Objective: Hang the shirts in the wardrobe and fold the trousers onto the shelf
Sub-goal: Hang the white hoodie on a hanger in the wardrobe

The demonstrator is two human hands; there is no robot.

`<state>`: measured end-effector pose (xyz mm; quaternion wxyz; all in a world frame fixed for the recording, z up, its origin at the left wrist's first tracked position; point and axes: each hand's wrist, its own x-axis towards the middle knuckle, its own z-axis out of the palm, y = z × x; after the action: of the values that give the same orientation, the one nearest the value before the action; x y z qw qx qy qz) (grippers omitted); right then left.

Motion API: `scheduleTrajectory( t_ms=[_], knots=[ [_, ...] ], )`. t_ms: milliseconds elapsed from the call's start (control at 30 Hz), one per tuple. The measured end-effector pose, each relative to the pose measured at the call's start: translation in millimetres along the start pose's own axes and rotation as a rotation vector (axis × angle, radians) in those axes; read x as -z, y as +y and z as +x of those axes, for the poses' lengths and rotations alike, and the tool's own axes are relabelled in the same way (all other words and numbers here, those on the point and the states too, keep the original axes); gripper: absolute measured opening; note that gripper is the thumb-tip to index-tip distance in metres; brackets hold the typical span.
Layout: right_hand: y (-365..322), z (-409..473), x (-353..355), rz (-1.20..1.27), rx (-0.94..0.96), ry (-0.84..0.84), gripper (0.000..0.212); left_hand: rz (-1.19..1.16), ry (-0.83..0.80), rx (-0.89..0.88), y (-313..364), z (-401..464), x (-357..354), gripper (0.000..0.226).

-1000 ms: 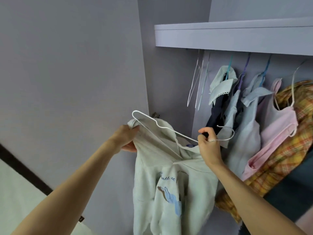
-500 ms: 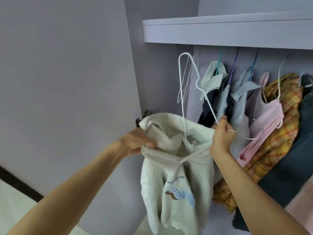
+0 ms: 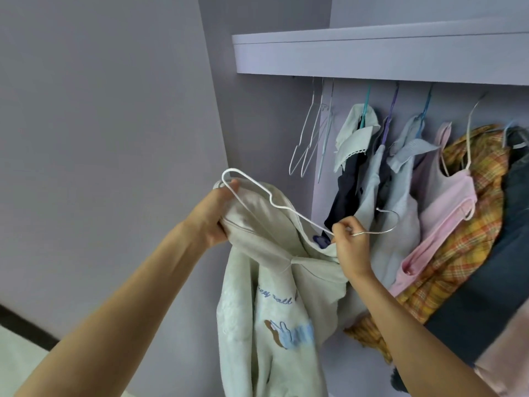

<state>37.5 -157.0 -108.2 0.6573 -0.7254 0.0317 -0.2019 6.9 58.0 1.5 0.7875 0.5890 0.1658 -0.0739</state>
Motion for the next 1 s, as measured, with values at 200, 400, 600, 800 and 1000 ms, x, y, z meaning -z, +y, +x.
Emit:
scheduleTrajectory(
  t_ms=[200,400,600,800,1000],
  knots=[
    [9.5,-9.1,-2.3,-0.156,-0.086,-0.154,0.018,0.014,-0.014,-0.073,12.8,-3.2,18.6,0.023],
    [16.4,-18.4,-7.9,-0.212,-0.212,-0.088,0.024,0.335,0.319,-0.166,6.8,-3.5,34.1,0.006],
    [9.6,-20.4,-15.0,-0.045,-0.53,-0.198,0.046,0.353,0.421,-0.188,0.6,0.8,30.4,0.013],
    [7.0,-30.3,13.7,-0.742,-0.427,-0.531,0.048,0.297,0.39,-0.191,-5.5,3.8,16.0,0.013],
    [-31.8,-49.8,-2.7,-0.778,0.455,-0.305,0.022,0.28,0.304,-0.169,-10.7,3.5,-4.6,0.017]
  ],
)
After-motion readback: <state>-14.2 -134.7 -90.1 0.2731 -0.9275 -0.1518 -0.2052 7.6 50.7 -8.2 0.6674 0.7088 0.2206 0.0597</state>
